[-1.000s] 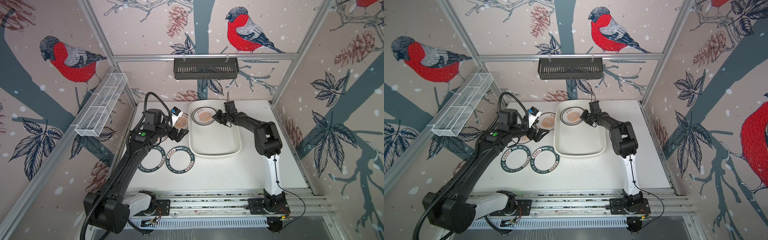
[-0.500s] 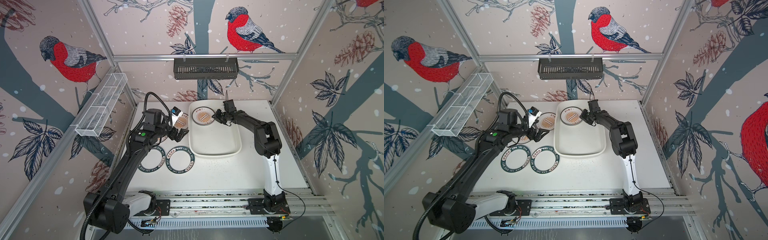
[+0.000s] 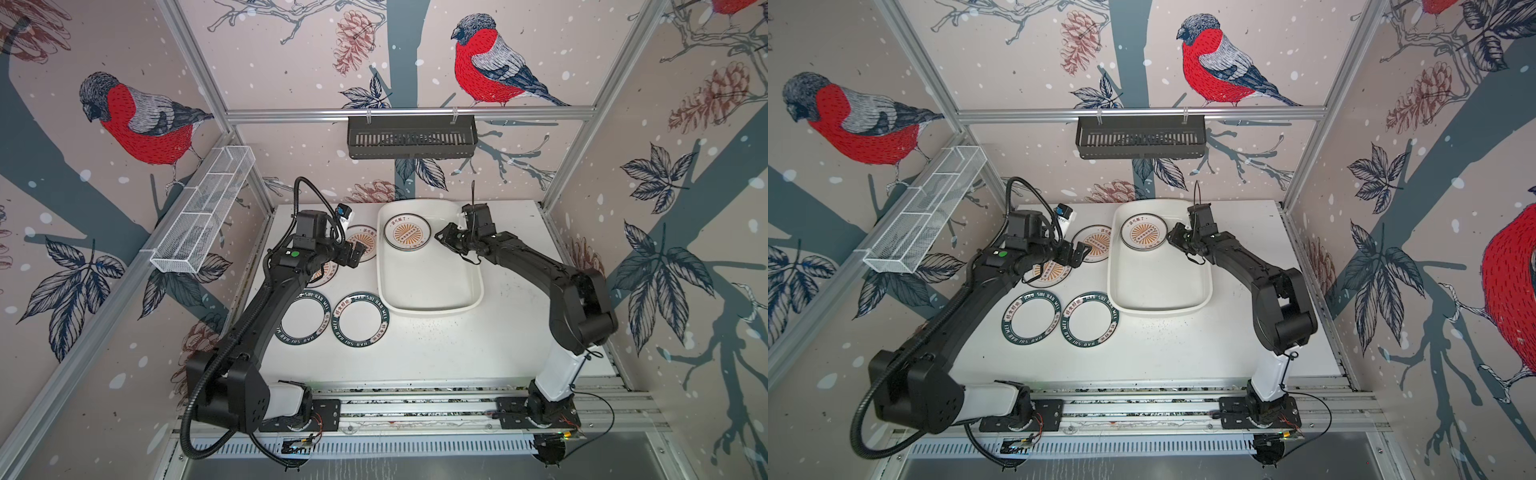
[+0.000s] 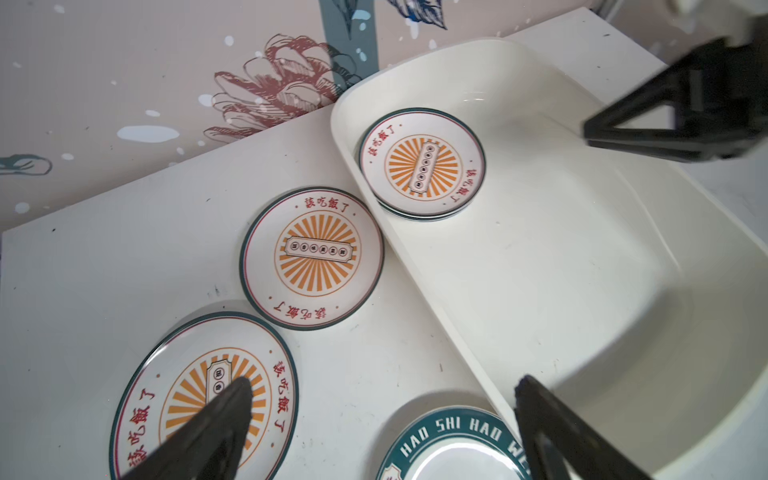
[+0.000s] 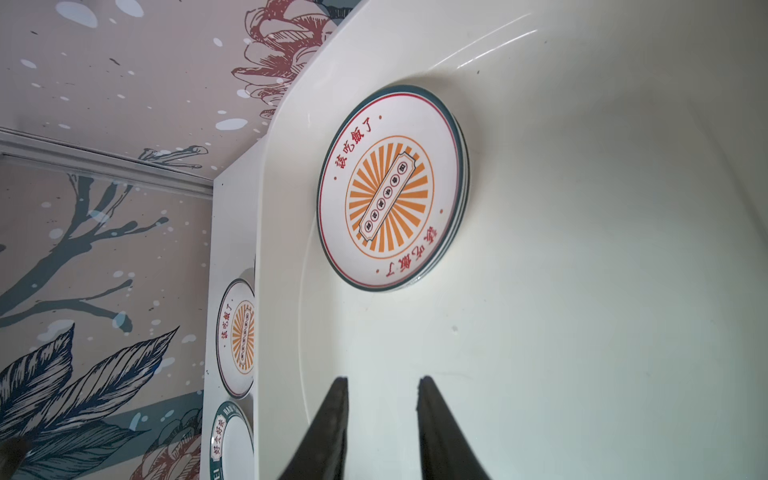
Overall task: Place the plates into the plastic bin on the countertop
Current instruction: 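Open the right gripper and withdraw it while the left gripper reaches toward a sunburst plate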
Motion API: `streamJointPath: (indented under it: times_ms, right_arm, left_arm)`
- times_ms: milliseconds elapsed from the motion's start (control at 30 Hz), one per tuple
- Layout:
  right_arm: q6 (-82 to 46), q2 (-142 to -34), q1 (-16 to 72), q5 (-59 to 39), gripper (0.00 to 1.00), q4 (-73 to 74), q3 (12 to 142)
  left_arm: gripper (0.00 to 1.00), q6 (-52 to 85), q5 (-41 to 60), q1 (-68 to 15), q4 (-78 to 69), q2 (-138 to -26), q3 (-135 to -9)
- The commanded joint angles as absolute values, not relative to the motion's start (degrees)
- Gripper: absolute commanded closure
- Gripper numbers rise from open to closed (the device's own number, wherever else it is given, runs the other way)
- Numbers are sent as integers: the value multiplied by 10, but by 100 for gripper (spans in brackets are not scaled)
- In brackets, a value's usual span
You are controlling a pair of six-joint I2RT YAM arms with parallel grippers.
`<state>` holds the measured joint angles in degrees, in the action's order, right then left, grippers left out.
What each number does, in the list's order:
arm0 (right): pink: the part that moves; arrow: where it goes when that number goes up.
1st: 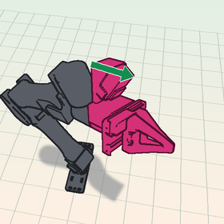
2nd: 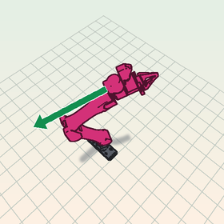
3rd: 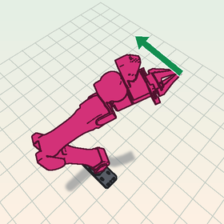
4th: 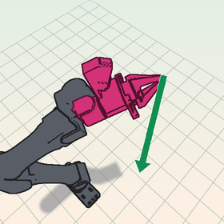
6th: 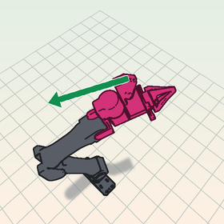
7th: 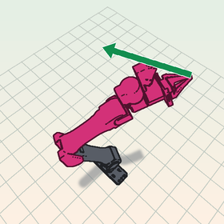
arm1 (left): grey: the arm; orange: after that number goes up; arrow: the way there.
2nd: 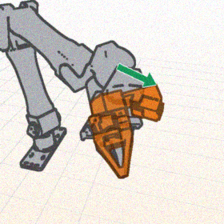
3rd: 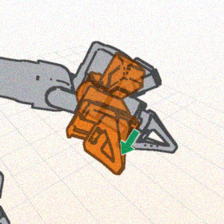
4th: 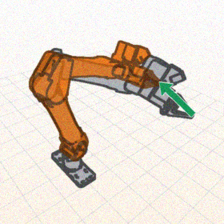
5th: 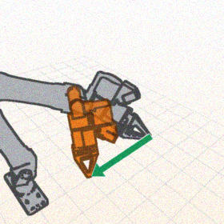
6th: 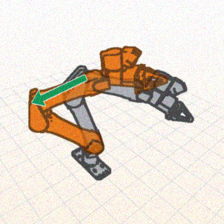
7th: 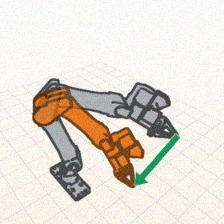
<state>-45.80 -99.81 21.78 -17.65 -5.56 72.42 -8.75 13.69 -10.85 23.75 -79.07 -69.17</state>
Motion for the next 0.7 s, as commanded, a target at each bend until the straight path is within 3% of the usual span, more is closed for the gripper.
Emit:
streamJointPath:
  times_ms: [0,100,533,667]
  right_arm:
    - [-431,-934,219,-185,70,-23,663]
    - [-421,-878,219,-212,71,-12,606]
    - [-386,-746,229,-333,71,27,482]
    - [-367,-724,224,-344,71,19,461]
  left_arm:
    - [4,-45,120,-76,234,-829,-714]
    - [7,-18,187,-35,241,-882,-756]
    - [13,-10,254,-7,384,-1201,-1082]
    - [13,-34,265,-6,386,-1248,-1121]
